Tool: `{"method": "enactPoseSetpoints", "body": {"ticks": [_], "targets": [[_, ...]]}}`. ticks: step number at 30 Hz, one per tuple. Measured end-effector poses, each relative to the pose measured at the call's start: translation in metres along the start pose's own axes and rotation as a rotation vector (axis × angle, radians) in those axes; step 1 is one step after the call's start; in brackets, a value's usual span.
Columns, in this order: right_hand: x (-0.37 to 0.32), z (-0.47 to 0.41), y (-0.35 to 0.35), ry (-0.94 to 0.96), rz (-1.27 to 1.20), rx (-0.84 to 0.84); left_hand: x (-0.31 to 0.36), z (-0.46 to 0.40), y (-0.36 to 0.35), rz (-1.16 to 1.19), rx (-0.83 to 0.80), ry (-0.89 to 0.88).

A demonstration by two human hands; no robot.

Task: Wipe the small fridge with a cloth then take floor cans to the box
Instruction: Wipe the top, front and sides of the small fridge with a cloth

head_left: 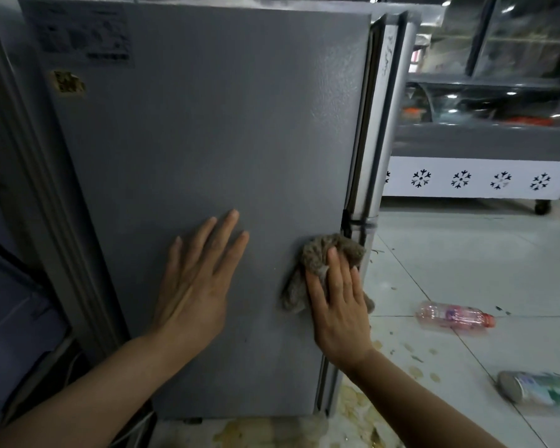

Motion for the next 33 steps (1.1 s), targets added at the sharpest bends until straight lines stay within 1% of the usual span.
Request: {"method": "enactPoseSetpoints", "body": {"ticks": [2,4,7,9,10,11,12,15,16,18,19,20,21,23,25,26,27,28,29,31,33], "targets": [[-0.004,-0.008,0.008,0.03,-0.03,-0.003,-0.005,0.008,-0.003,-0.004,-0.023,0.018],[-0.003,-0.04,0.03,0.058,-0.092,0.078,-0.012,0.012,-0.007,0.003,-0.041,0.037],[0.013,-0.095,0.056,-0.042,-0.085,0.261,-0.017,0.013,-0.015,0.014,-0.069,0.048],[0.013,-0.102,0.054,-0.096,-0.069,0.311,-0.016,0.014,-0.02,0.029,-0.068,0.057],[0.007,-0.094,0.048,-0.077,-0.066,0.299,-0.016,0.014,-0.022,0.039,-0.063,0.063],[-0.003,-0.081,0.038,-0.017,-0.063,0.259,-0.016,0.014,-0.024,0.046,-0.056,0.068],[-0.017,-0.063,0.025,0.08,-0.047,0.185,-0.016,0.015,-0.025,0.05,-0.049,0.069],[-0.054,-0.004,-0.018,0.459,0.095,-0.125,-0.017,0.015,-0.023,0.049,-0.029,0.058],[-0.06,0.009,-0.026,0.541,0.139,-0.2,-0.017,0.014,-0.021,0.044,-0.027,0.048],[-0.062,0.014,-0.027,0.613,0.173,-0.257,-0.02,0.017,-0.018,0.033,-0.031,0.041],[-0.063,0.008,-0.022,0.627,0.169,-0.245,-0.027,0.02,-0.017,0.038,-0.039,0.061],[-0.063,-0.007,-0.013,0.613,0.142,-0.207,-0.038,0.024,-0.017,0.05,-0.048,0.104],[-0.061,-0.03,0.001,0.556,0.09,-0.14,-0.053,0.029,-0.017,0.063,-0.053,0.162],[-0.053,-0.081,0.028,0.363,-0.02,0.045,-0.08,0.039,-0.019,0.074,-0.064,0.252],[-0.055,-0.113,0.041,0.203,-0.07,0.202,-0.094,0.044,-0.023,0.063,-0.088,0.258],[-0.062,-0.118,0.04,0.156,-0.074,0.238,-0.097,0.045,-0.026,0.064,-0.099,0.246],[-0.071,-0.115,0.033,0.149,-0.074,0.24,-0.099,0.045,-0.028,0.067,-0.11,0.237],[-0.084,-0.105,0.022,0.187,-0.067,0.203,-0.1,0.045,-0.03,0.068,-0.119,0.232],[-0.099,-0.09,0.007,0.273,-0.047,0.129,-0.1,0.045,-0.032,0.069,-0.123,0.229],[-0.13,-0.058,-0.024,0.507,0.033,-0.08,-0.101,0.046,-0.032,0.076,-0.123,0.207],[-0.142,-0.037,-0.039,0.644,0.134,-0.226,-0.101,0.048,-0.032,0.071,-0.133,0.163]]}}
Point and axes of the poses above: each hand's wrist, its own z-axis away from the middle knuckle, its own y-axis out of the back of the hand, x = y × z, the point moved 10 cm from there along -z, towards the middle knuckle, and after that the axes turned 5 degrees about -z, right-handed, at the moved point
